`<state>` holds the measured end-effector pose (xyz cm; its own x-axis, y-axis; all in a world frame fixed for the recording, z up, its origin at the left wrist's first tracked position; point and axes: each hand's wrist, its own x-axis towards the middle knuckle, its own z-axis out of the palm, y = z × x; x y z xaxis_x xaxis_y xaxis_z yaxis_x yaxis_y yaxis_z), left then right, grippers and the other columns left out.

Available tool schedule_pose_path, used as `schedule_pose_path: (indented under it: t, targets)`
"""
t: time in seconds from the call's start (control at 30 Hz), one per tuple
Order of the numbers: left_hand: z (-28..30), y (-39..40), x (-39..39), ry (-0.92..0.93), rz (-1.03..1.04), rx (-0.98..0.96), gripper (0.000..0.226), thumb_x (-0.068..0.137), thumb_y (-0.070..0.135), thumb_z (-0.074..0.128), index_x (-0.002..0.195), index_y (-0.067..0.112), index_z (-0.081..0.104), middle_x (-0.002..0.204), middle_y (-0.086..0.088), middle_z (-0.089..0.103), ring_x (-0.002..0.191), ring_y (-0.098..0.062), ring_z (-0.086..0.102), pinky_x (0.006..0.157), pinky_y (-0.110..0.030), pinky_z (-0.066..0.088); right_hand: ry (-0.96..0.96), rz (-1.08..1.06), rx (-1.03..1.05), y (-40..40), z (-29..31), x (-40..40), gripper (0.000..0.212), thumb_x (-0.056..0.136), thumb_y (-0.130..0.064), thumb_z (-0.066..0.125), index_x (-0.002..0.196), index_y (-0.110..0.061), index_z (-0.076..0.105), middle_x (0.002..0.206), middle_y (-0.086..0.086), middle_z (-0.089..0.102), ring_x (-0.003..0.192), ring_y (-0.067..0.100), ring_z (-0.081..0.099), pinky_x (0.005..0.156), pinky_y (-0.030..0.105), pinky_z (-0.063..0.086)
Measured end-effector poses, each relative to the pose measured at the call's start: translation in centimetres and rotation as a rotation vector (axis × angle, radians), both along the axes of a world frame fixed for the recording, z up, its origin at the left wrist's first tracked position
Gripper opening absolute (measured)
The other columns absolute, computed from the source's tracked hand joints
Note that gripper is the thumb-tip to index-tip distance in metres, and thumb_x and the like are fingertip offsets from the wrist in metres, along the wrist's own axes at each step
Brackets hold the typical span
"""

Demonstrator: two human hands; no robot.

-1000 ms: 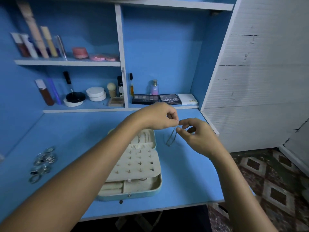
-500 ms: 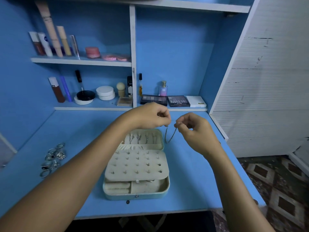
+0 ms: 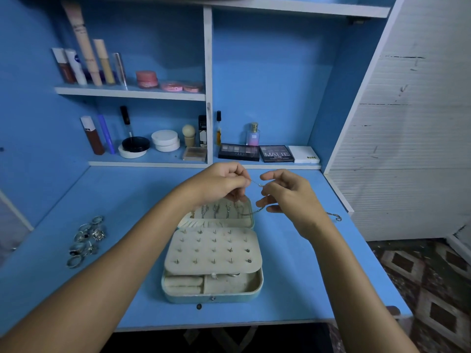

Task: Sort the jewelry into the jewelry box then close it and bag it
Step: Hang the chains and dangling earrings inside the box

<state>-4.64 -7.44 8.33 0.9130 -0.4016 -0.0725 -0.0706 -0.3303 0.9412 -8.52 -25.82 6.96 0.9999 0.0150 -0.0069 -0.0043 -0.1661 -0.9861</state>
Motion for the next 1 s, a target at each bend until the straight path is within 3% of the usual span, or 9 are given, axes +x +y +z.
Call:
schedule_pose_path:
  t: [0.1,0.2,0.4,0.47,0.53,0.63,0.77,0.87,1.0]
  targets:
    - [0.1,0.2,-0.5,-0.043,0.006,0.045,0.009,0.099,0.009,0.055,0.093,0.011,0.061,0.071,-0.002,0.065,0.068,-0.015,0.068,0.068,-0.022,0.054,0.029,0.035,-0.072,0.3,-0.3,0.3,0.015,0.093,-0.010,0.060,0.102,-0.017,0.069,0.074,-0.004,0.066,0.064,0.011,0.068,0.066,0.025,0.048]
    - [-0.1,0.5,-0.7,-0.086,0.031,0.080,0.007,0.098,0.011,0.057,0.093,0.012,0.061,0.072,-0.001,0.065,0.066,-0.015,0.070,0.067,-0.022,0.054,0.003,0.037,-0.182,0.4,-0.8,0.5,0.008,0.095,-0.023,0.065,0.100,-0.020,0.071,0.071,-0.009,0.066,0.060,0.006,0.066,0.067,0.026,0.048]
    - [-1.3,0.8,-1.0,-0.222,0.089,0.234,0.004,0.096,0.022,0.060,0.092,0.022,0.062,0.076,0.015,0.065,0.072,-0.009,0.074,0.089,-0.051,0.053,-0.041,-0.021,-0.370,0.8,-1.6,1.1,0.012,0.099,-0.033,0.061,0.093,-0.025,0.068,0.090,-0.004,0.062,0.051,0.006,0.066,0.047,0.015,0.041]
    - [-1.7,0.8,-1.0,-0.257,0.104,0.268,0.004,0.097,0.021,0.060,0.093,0.022,0.062,0.076,0.017,0.066,0.069,-0.007,0.074,0.083,-0.050,0.055,-0.041,-0.028,-0.378,0.9,-1.7,1.1,0.012,0.099,-0.032,0.060,0.093,-0.025,0.068,0.085,-0.005,0.059,0.048,0.006,0.066,0.041,0.011,0.037]
    - [-2.0,0.8,-1.0,-0.286,0.120,0.302,0.003,0.097,0.020,0.060,0.095,0.021,0.061,0.081,0.011,0.066,0.066,-0.007,0.073,0.070,-0.040,0.057,-0.038,-0.034,-0.382,1.0,-1.7,1.1,0.011,0.099,-0.031,0.060,0.094,-0.024,0.068,0.082,-0.006,0.059,0.046,0.006,0.064,0.040,0.011,0.036]
    - [-2.6,1.0,-0.9,-0.344,0.127,0.364,0.005,0.097,0.019,0.061,0.096,0.023,0.059,0.084,0.003,0.066,0.060,-0.007,0.071,0.045,-0.020,0.040,-0.025,-0.048,-0.399,1.2,-1.9,1.4,0.011,0.098,-0.029,0.061,0.095,-0.022,0.069,0.077,-0.005,0.061,0.043,0.006,0.063,0.039,0.012,0.037]
    - [-3.1,1.3,-0.6,-0.432,0.096,0.499,0.012,0.095,0.017,0.063,0.088,0.026,0.064,0.077,0.005,0.069,0.056,-0.004,0.068,0.060,-0.026,0.047,-0.009,-0.061,-0.436,1.7,-2.5,1.9,0.009,0.096,-0.024,0.064,0.090,-0.020,0.068,0.072,-0.004,0.065,0.042,0.007,0.063,0.038,0.012,0.037]
    - [-3.4,1.5,-0.4,-0.478,0.087,0.588,0.010,0.095,0.016,0.065,0.095,0.023,0.073,0.083,0.000,0.069,0.063,-0.007,0.064,0.072,-0.033,0.056,-0.002,-0.080,-0.467,2.1,-3.0,2.4,0.008,0.094,-0.022,0.066,0.090,-0.016,0.068,0.066,-0.002,0.066,0.041,0.007,0.062,0.037,0.012,0.036]
    - [-3.6,1.3,0.0,-0.570,0.024,0.792,0.022,0.097,0.016,0.057,0.109,0.022,0.075,0.101,-0.002,0.070,0.087,-0.019,0.062,0.074,-0.027,0.045,-0.010,-0.124,-0.537,2.8,-3.8,3.2,0.009,0.089,-0.025,0.069,0.084,-0.017,0.067,0.056,0.001,0.067,0.041,0.006,0.060,0.044,0.022,0.046]
